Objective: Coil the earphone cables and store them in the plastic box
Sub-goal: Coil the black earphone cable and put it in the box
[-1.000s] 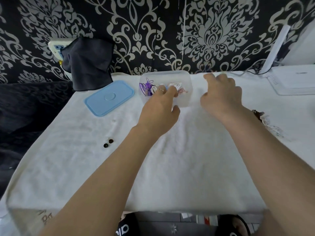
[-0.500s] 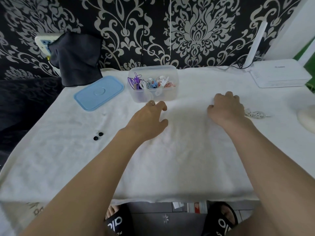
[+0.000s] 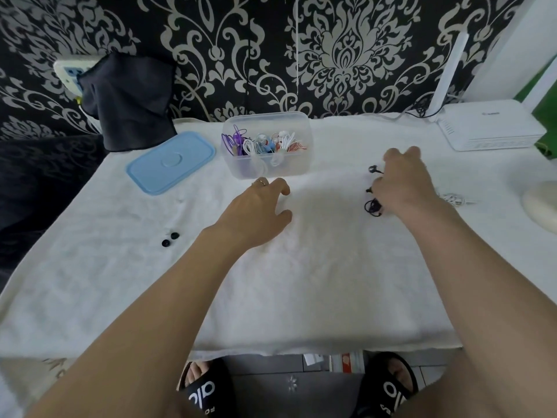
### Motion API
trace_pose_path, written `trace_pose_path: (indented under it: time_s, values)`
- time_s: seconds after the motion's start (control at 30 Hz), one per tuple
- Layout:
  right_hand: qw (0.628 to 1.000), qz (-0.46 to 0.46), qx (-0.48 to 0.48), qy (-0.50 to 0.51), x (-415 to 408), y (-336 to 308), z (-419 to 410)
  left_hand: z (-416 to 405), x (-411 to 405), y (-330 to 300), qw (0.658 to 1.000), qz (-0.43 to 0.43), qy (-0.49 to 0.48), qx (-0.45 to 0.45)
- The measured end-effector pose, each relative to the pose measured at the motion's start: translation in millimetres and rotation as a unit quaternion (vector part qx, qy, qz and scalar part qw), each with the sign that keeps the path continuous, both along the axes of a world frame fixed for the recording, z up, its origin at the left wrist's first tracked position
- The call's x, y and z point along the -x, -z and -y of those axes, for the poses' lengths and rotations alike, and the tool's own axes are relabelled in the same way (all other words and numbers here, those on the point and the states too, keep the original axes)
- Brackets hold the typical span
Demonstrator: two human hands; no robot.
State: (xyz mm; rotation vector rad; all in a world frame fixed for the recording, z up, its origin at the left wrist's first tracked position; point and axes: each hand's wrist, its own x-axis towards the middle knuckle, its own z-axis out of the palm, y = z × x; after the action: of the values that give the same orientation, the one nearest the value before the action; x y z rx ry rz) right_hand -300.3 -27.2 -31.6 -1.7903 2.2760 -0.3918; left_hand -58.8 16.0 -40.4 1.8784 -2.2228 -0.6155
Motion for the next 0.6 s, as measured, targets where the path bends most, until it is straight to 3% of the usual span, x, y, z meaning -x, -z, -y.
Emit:
trace_pose_path:
  time_s: [0.1, 0.23, 0.5, 0.6]
  values:
    - [0.992, 0.008, -0.089, 0.084, 17, -1, -2, 0, 3, -1, 1.000, 0.002, 0.003, 0.003]
    - [0.981, 0.048, -0.147, 0.118, 23, 3, -4, -2, 9, -1, 1.000, 0.001, 0.006, -0.007]
    - [0.975, 0.097, -0.134, 0.151, 27, 4, -13, -4, 13, -1, 1.000, -0.007, 0.004, -0.010]
    - [0.983, 0.068, -0.121, 0.120, 26, 1, -12, -5, 14, -1, 1.000, -0.008, 0.005, -0.010]
